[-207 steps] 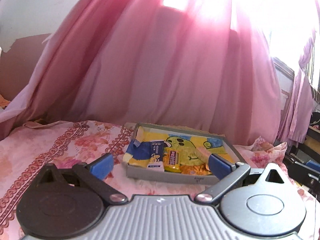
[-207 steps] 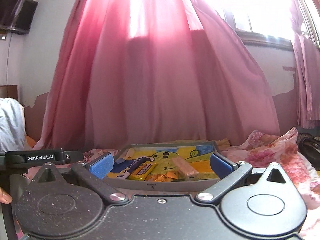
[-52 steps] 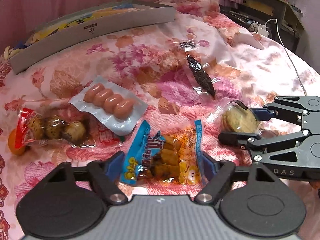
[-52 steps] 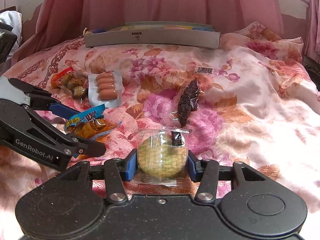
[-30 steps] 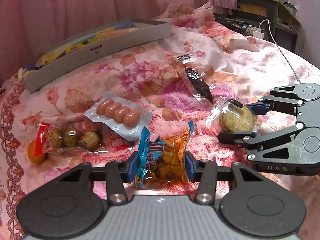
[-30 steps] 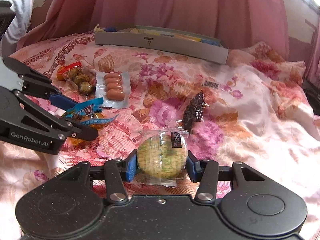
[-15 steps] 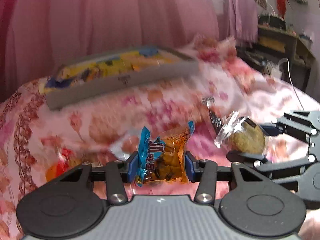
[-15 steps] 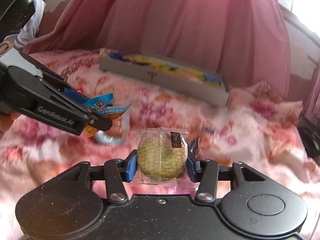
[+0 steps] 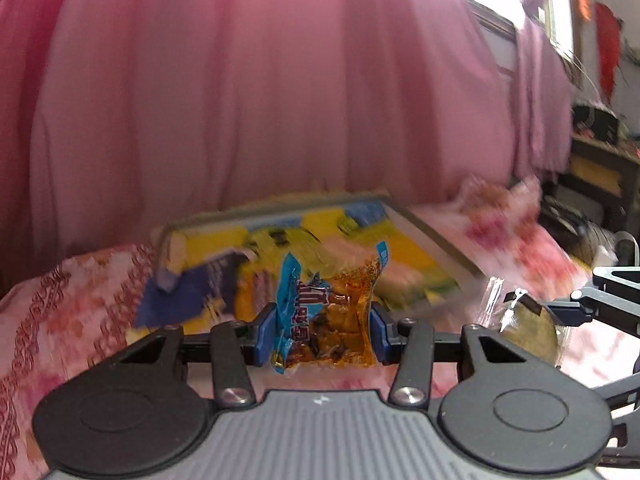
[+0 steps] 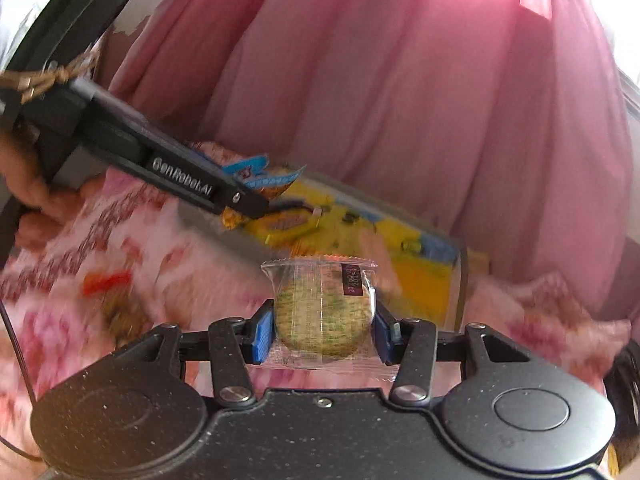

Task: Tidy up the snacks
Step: 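Lift both held snacks and carry them over the gray tray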

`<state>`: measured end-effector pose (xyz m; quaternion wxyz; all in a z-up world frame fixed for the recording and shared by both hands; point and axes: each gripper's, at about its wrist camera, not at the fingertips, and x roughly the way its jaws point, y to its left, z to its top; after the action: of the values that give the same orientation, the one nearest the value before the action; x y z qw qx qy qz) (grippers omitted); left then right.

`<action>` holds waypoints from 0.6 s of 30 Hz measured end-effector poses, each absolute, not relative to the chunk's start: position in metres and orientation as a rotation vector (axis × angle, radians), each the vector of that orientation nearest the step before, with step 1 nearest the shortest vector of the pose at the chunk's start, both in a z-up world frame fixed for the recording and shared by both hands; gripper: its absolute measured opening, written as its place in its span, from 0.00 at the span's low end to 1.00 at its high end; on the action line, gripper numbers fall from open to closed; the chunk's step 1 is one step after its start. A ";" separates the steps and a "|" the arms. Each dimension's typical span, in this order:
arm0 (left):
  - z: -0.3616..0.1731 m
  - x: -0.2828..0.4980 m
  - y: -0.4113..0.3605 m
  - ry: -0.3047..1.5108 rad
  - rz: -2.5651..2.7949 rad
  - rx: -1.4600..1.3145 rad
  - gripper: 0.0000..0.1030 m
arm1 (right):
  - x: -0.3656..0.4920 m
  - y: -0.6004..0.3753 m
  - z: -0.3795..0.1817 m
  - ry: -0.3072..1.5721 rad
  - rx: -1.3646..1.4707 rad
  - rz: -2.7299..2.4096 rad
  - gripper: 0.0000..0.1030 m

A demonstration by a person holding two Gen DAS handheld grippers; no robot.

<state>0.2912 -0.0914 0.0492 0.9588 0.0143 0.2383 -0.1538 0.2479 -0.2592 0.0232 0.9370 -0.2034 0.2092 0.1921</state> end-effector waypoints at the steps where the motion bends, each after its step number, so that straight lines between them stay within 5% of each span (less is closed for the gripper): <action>1: 0.053 0.300 -0.088 0.480 -0.303 0.017 0.49 | 0.259 -0.256 0.029 0.424 -0.411 0.392 0.49; 8: 0.060 0.353 -0.071 0.480 -0.257 -0.017 0.49 | 0.331 -0.232 0.049 0.414 -0.354 0.371 0.49; 18: 0.032 0.391 -0.053 0.553 -0.201 -0.063 0.49 | 0.380 -0.211 0.010 0.428 -0.278 0.331 0.49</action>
<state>0.3915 -0.0529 0.0322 0.9566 -0.0313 0.2724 -0.0989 0.3803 -0.2112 0.0098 0.9541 -0.1370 0.2106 0.1628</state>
